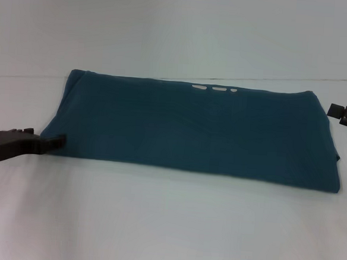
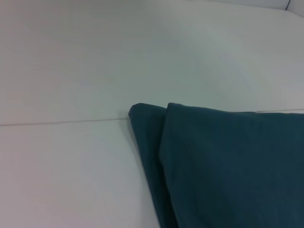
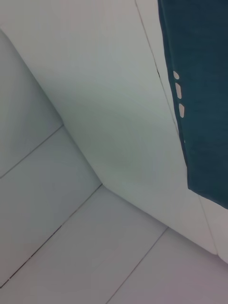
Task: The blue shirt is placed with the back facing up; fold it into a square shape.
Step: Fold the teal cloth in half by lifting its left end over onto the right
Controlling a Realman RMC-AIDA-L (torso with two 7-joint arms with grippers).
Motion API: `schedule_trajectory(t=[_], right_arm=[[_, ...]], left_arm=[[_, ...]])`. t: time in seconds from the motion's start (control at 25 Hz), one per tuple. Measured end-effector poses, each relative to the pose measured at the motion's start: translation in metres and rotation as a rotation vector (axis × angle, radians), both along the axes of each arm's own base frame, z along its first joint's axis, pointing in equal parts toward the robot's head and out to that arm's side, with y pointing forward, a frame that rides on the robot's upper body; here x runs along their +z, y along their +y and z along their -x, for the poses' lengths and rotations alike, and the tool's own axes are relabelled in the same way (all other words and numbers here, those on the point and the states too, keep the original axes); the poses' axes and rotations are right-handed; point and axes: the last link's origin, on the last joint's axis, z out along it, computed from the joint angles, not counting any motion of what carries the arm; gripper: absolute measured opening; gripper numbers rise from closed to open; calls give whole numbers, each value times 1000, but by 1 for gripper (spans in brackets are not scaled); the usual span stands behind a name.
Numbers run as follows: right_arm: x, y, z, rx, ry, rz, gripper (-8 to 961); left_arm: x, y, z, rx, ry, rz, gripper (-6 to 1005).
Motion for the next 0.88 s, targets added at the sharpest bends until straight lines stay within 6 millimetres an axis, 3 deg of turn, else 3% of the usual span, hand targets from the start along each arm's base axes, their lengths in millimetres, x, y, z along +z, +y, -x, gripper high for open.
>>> schedule_trajectory(t=[0.32, 0.88], right_arm=[[1, -1, -1, -6, 4, -6, 776], [2, -5, -5, -13, 9, -13, 774]], left_arm=[[-6, 1, -4, -16, 21, 34, 877], [-15, -2, -9, -49, 62, 81, 781]])
